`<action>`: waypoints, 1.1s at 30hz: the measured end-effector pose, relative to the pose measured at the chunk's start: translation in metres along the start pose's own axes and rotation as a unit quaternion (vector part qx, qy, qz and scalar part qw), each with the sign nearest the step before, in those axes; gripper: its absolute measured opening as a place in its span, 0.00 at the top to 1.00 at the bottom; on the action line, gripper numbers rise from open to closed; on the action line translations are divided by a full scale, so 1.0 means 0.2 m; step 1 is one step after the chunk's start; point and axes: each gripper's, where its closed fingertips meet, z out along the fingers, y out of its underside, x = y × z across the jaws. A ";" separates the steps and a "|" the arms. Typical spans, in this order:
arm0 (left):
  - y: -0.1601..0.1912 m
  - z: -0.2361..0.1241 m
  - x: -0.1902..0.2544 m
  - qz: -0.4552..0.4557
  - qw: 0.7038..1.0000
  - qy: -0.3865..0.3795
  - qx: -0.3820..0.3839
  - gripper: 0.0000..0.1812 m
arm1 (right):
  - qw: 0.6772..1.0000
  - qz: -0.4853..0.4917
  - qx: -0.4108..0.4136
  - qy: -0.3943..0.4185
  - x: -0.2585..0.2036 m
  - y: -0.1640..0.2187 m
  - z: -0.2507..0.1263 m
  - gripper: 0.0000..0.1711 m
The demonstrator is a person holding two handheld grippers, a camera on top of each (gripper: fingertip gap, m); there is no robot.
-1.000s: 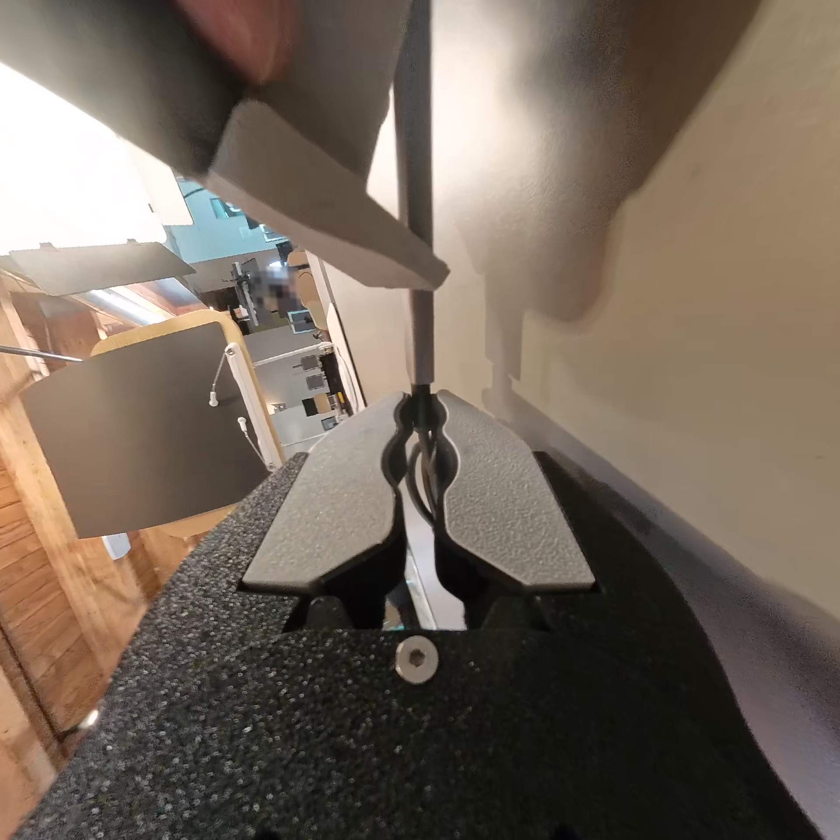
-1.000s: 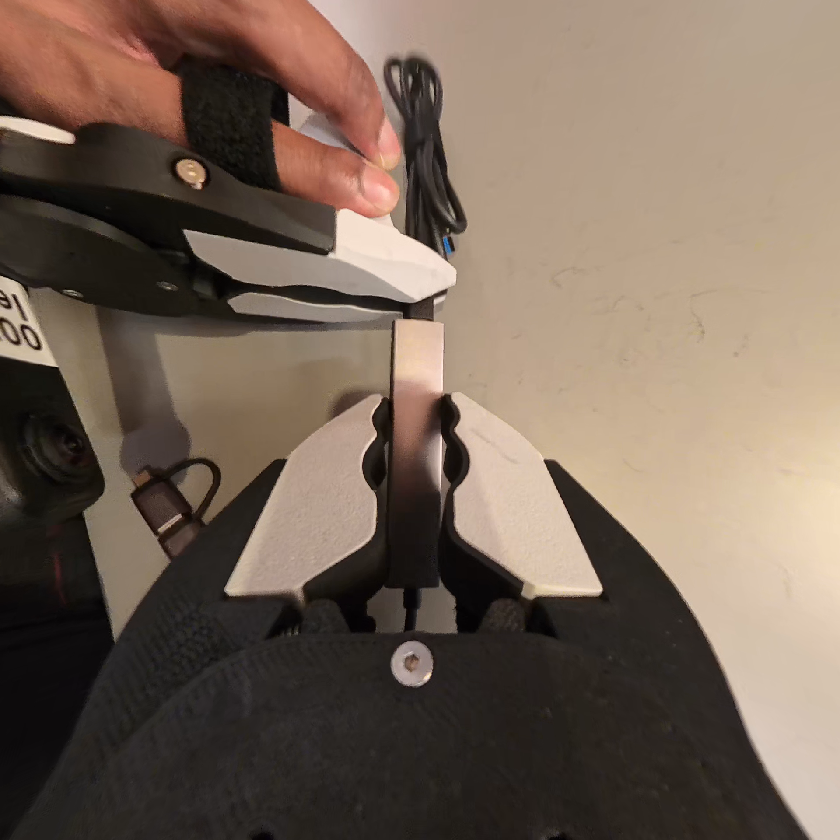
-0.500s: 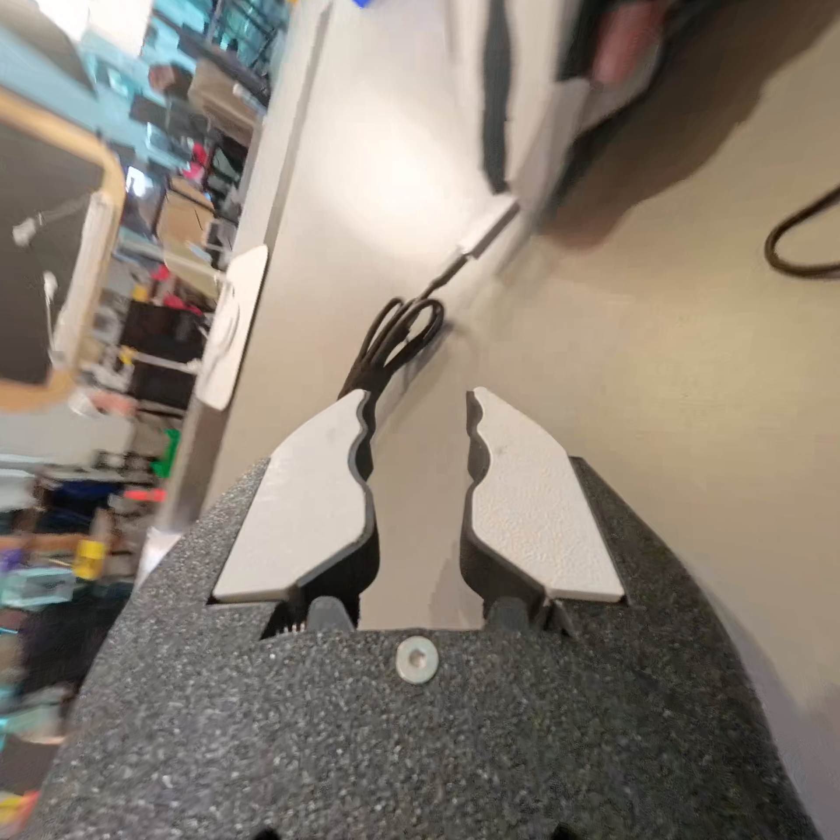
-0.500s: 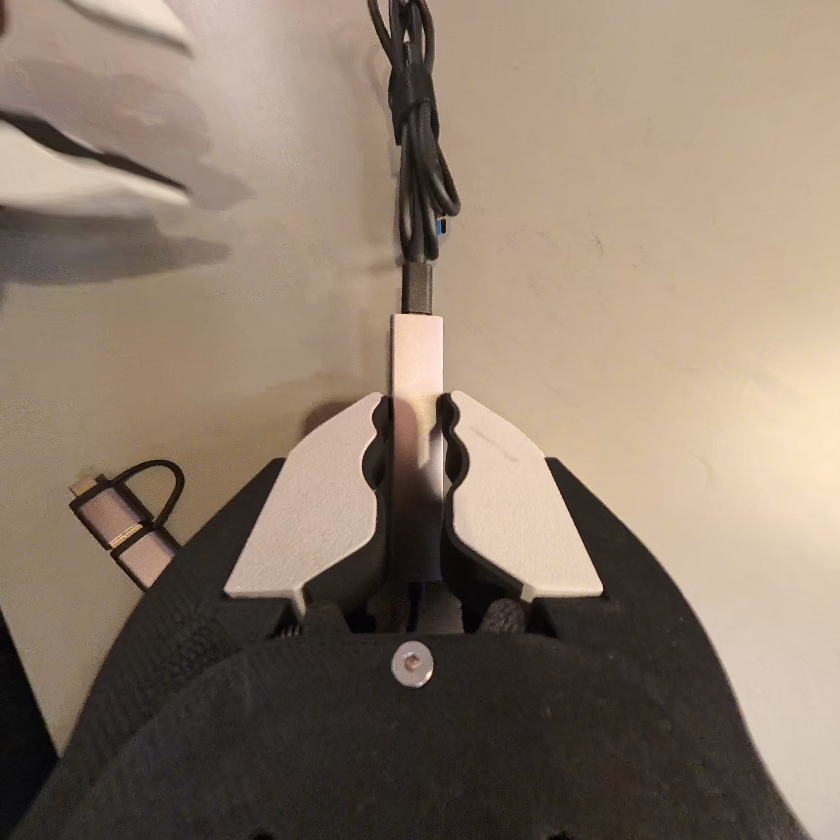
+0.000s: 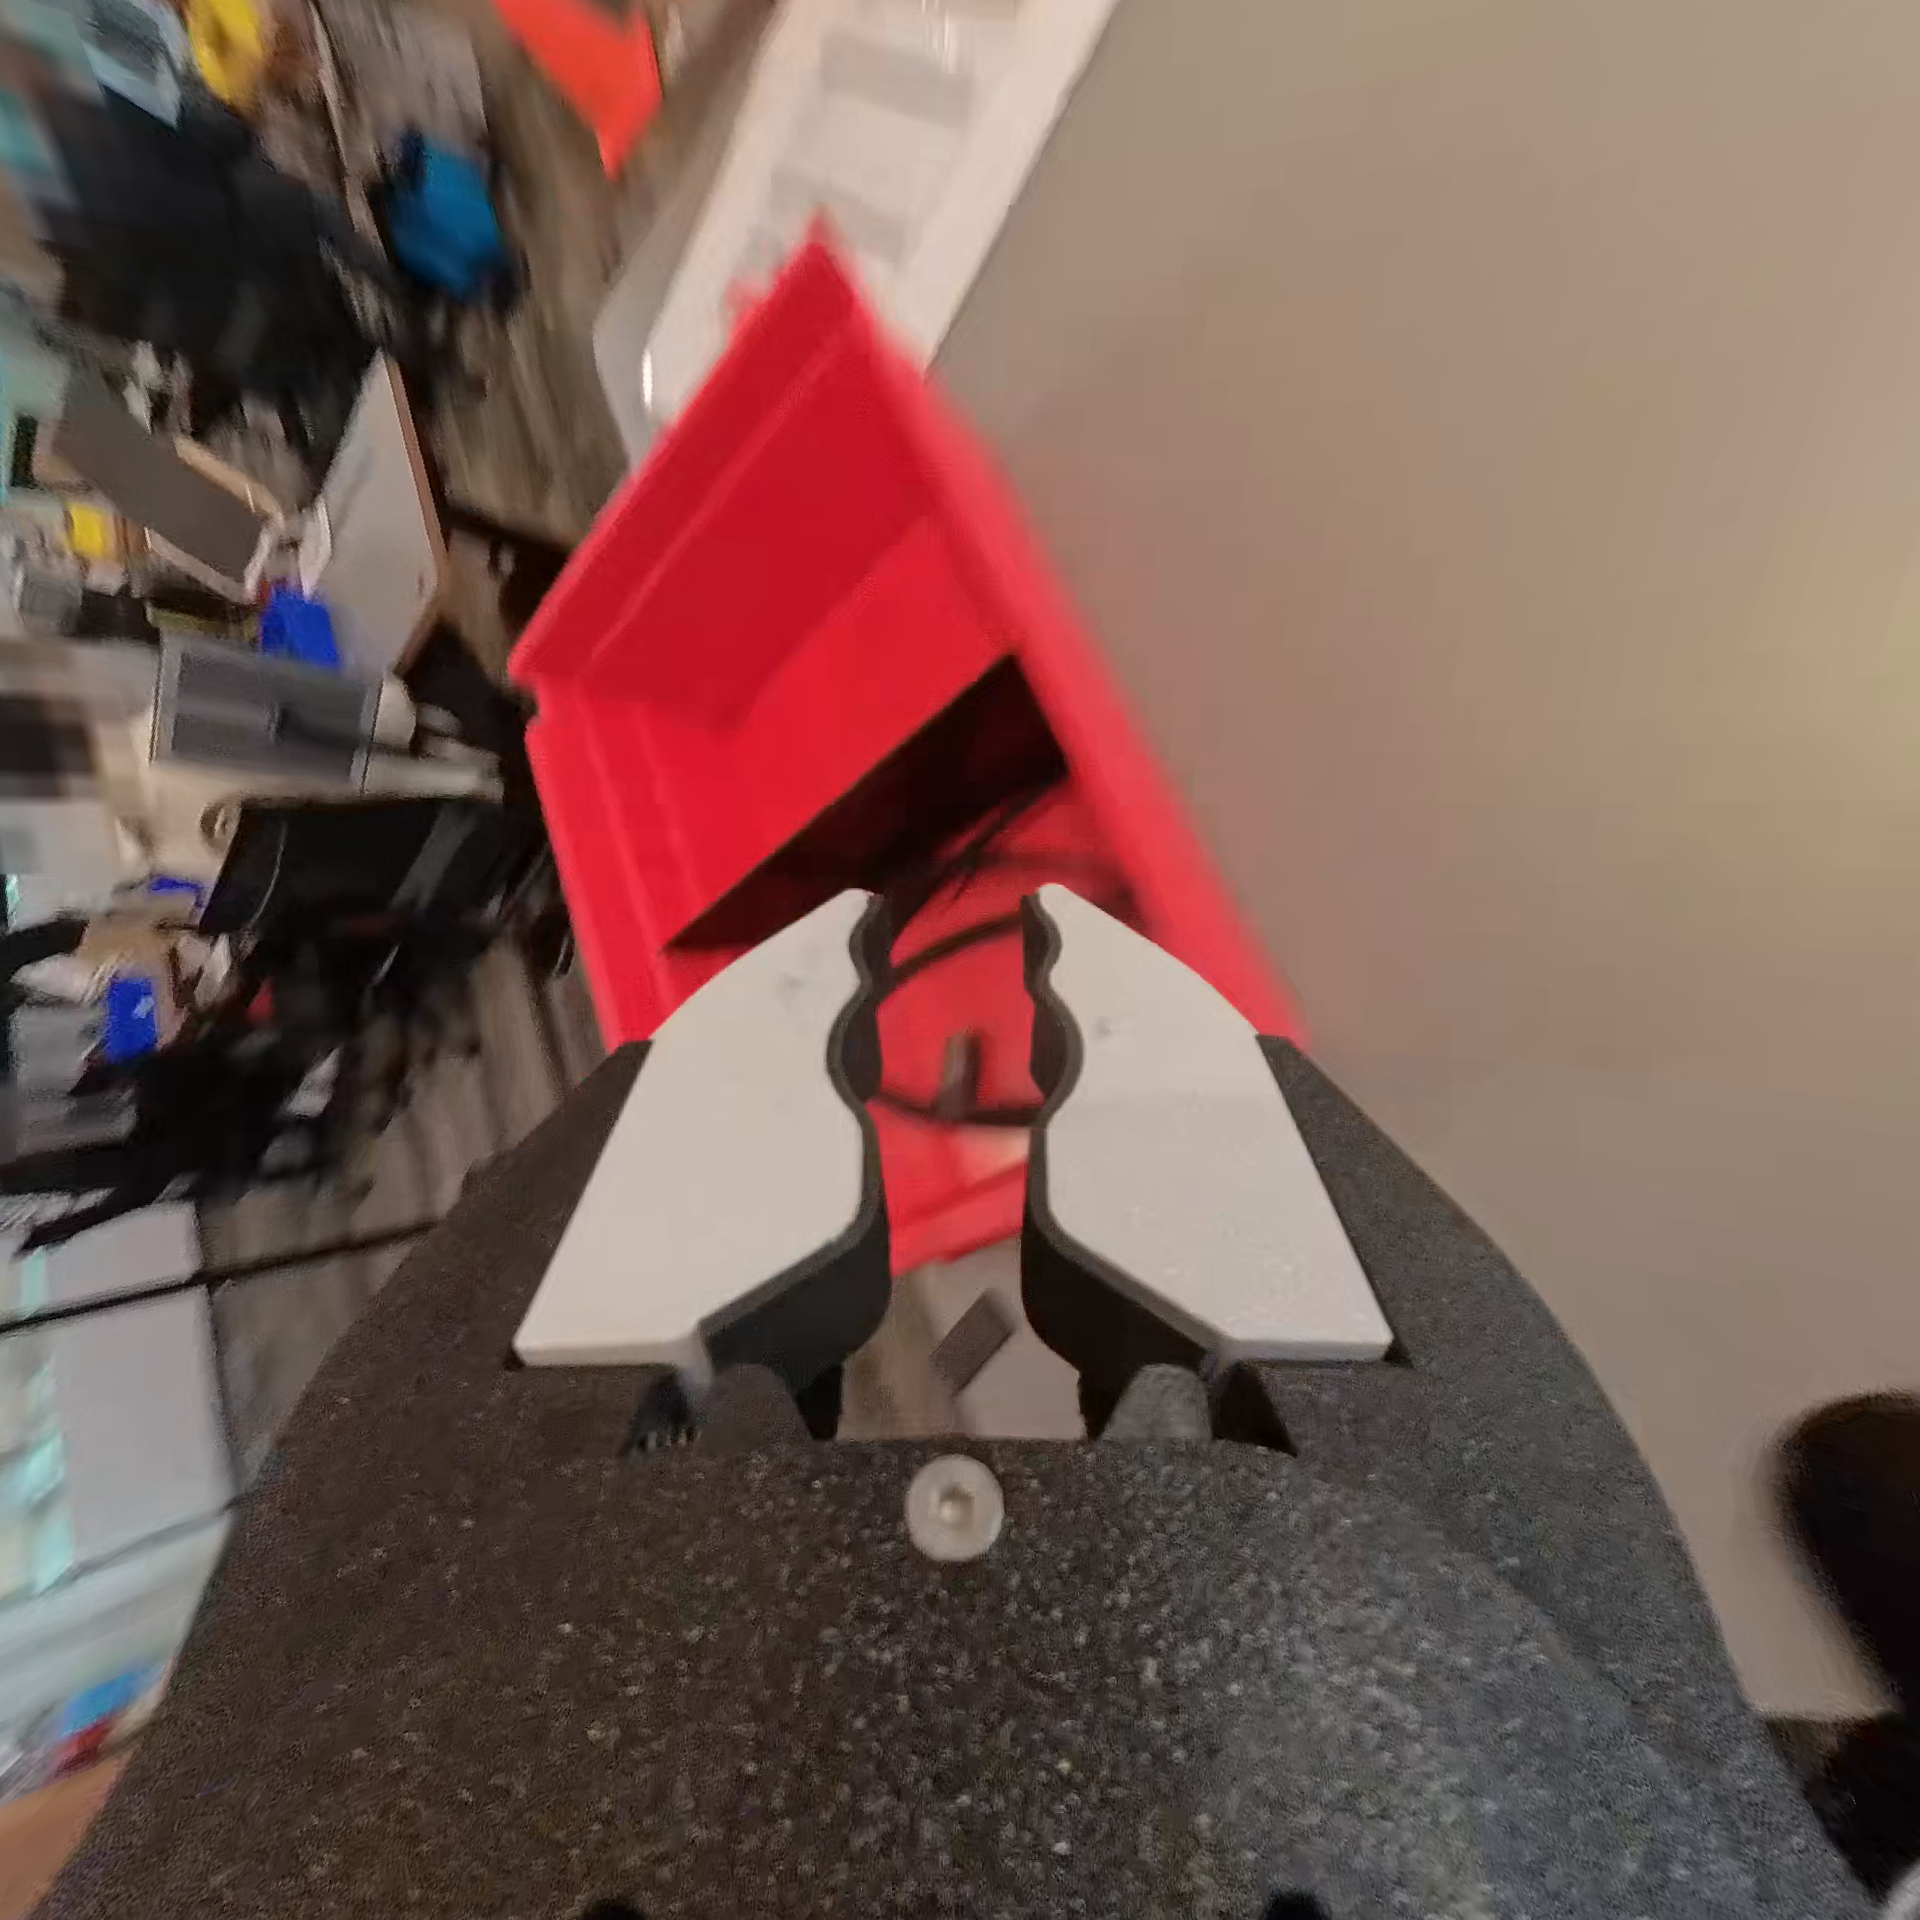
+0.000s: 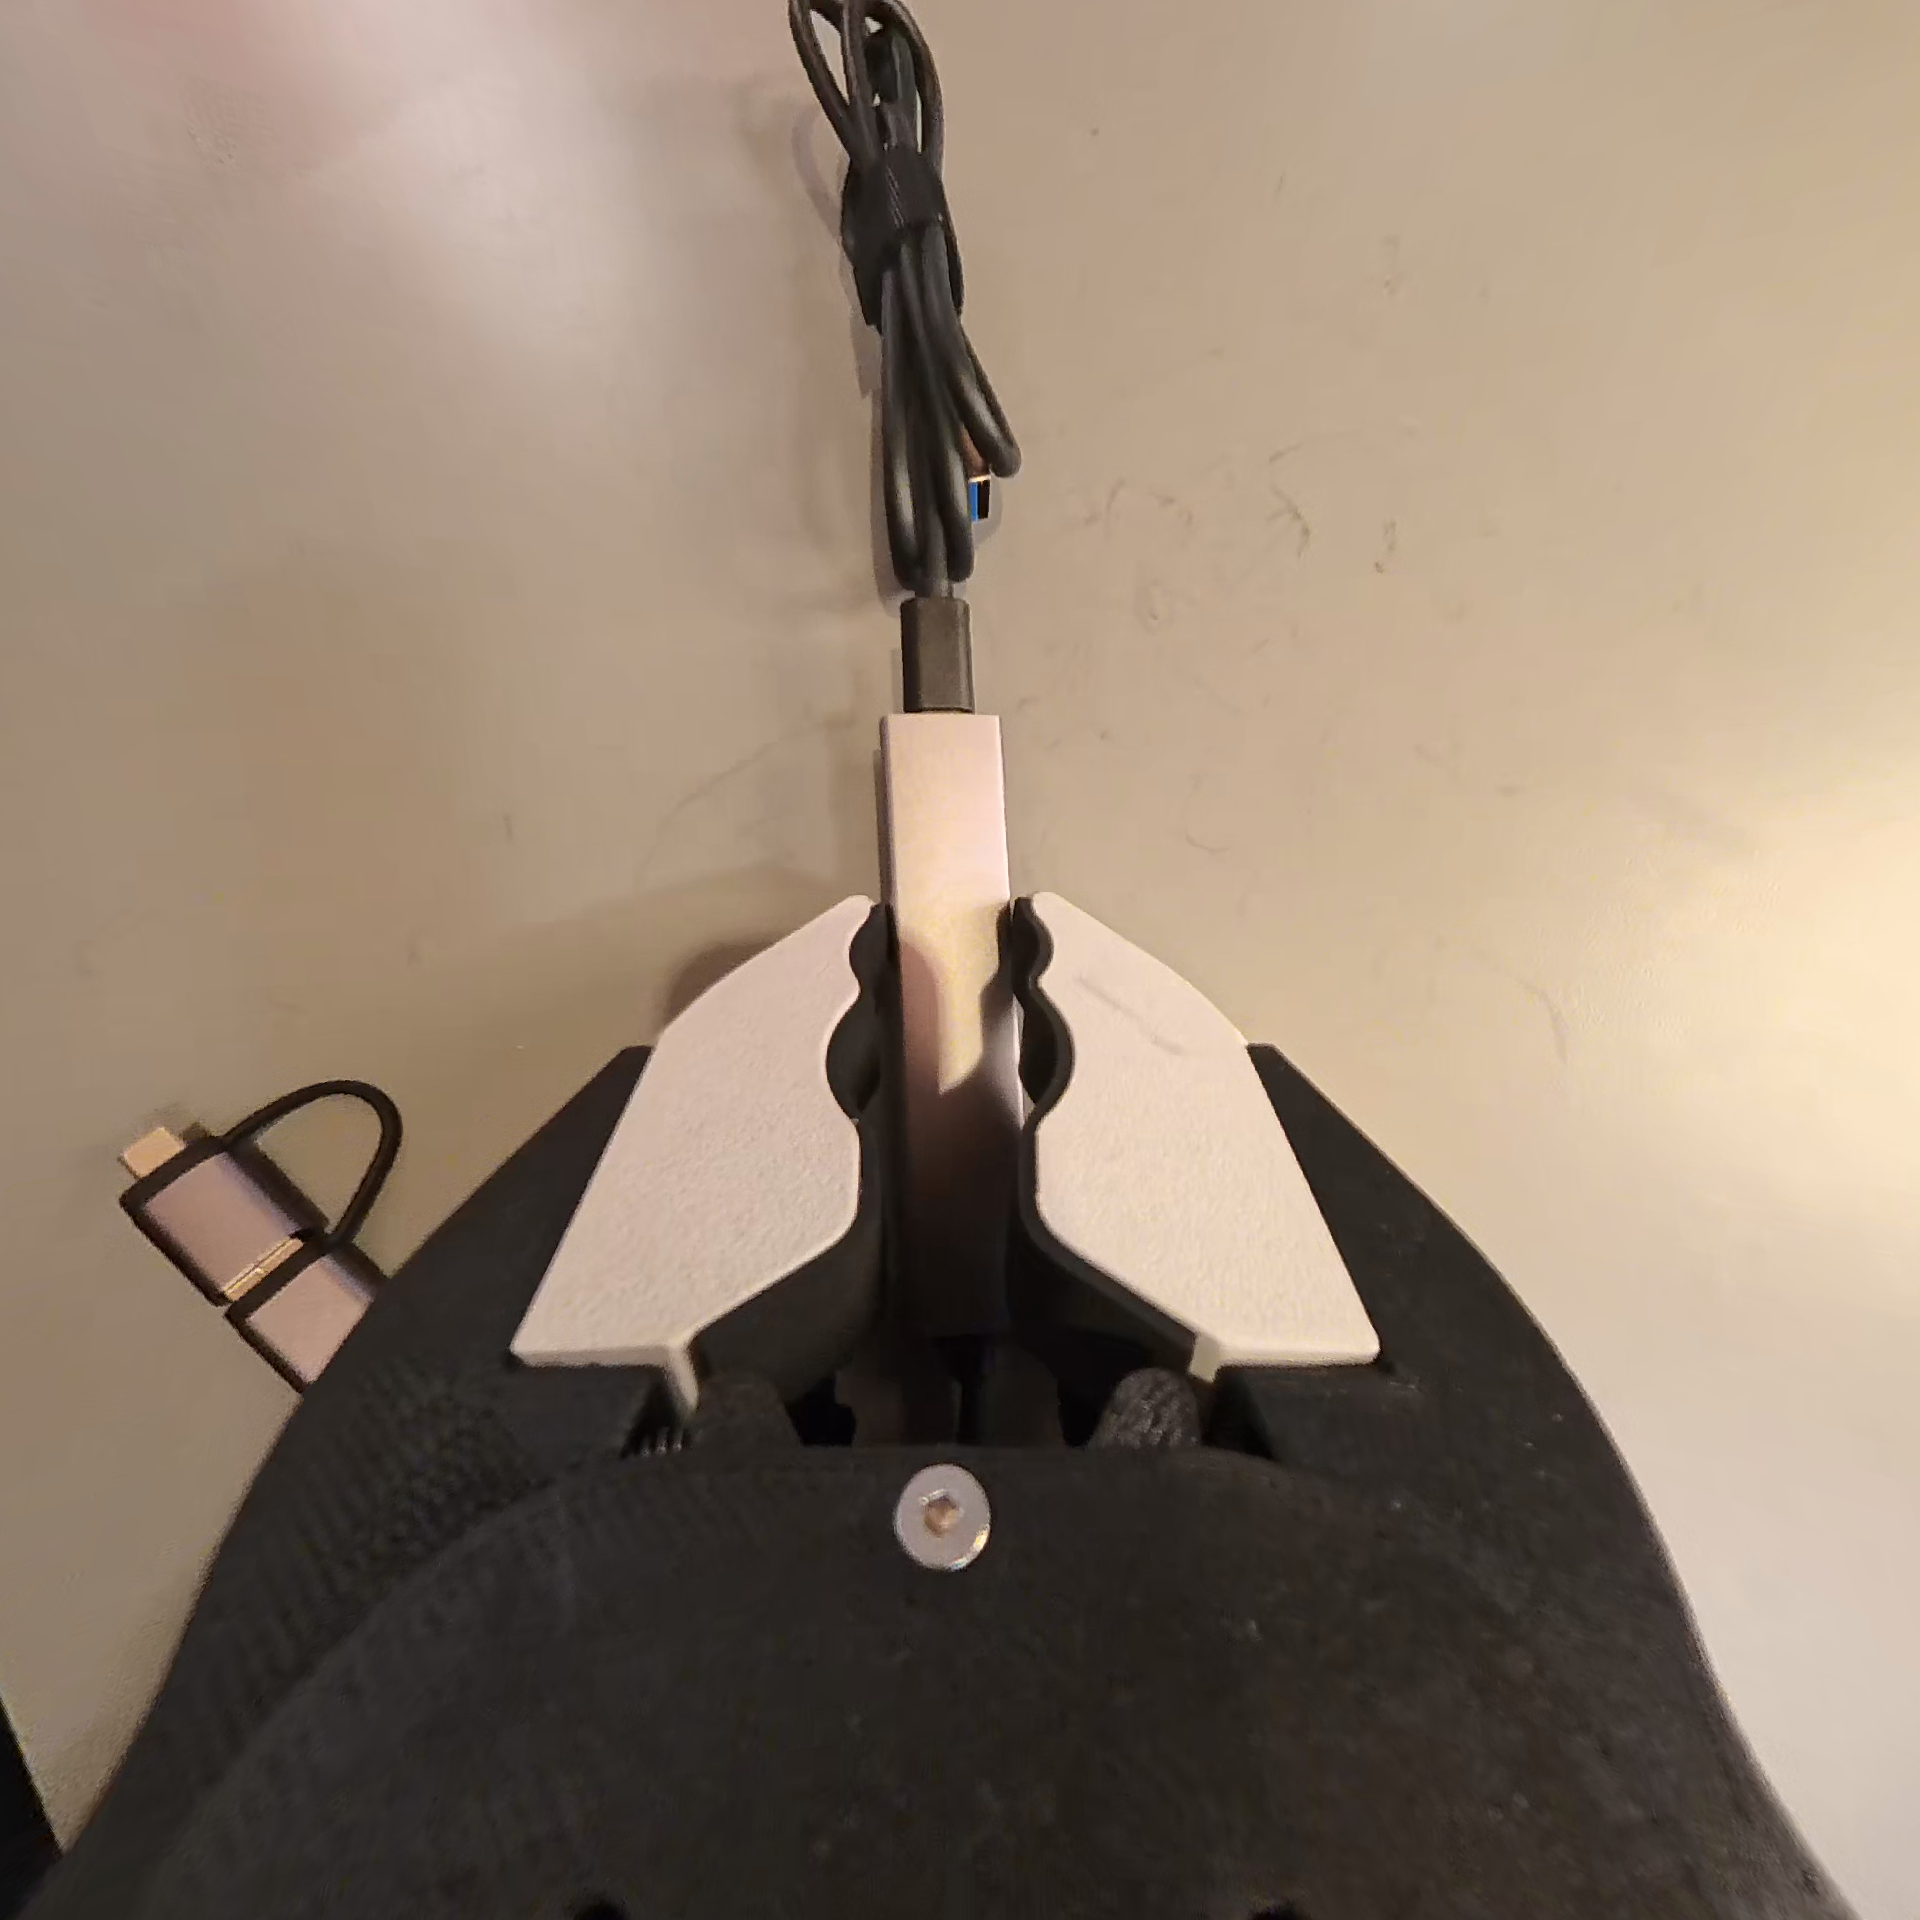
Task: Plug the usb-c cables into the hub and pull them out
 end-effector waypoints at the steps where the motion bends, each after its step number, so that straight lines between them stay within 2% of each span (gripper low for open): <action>1: 0.10 0.06 -0.05 0.018 0.999 0.007 -0.044 0.86 | 1.000 -0.001 -0.001 0.001 0.00 0.00 0.00 0.87; 5: 0.39 0.31 -0.05 0.112 0.975 0.112 -0.159 0.82 | 1.000 -0.004 -0.002 0.011 0.00 0.01 0.00 0.87; 7: 0.50 0.40 -0.05 0.119 0.958 0.154 -0.210 0.82 | 1.000 -0.005 -0.001 0.015 0.00 0.01 0.00 0.87; 11: 0.60 0.48 -0.03 0.133 0.926 0.233 -0.265 0.78 | 1.000 -0.009 0.000 0.026 0.01 0.01 0.00 0.87; 14: 0.55 0.56 -0.09 0.165 0.932 0.218 -0.237 0.77 | 0.999 -0.014 -0.001 0.033 0.00 0.01 0.00 0.86; 16: 0.47 0.60 -0.07 0.197 0.936 0.222 -0.188 0.76 | 0.999 -0.017 -0.001 0.037 0.00 0.02 0.00 0.86; 19: 0.41 0.63 0.00 0.257 0.926 0.241 -0.133 0.77 | 0.999 -0.018 -0.003 0.041 0.01 0.02 0.00 0.86; 26: 0.37 0.67 0.06 0.289 0.910 0.277 -0.104 0.76 | 0.999 -0.012 -0.007 0.044 0.01 0.02 0.00 0.86; 33: 0.40 0.71 0.11 0.300 0.895 0.309 -0.116 0.69 | 0.999 -0.003 -0.009 0.047 0.01 0.02 0.00 0.86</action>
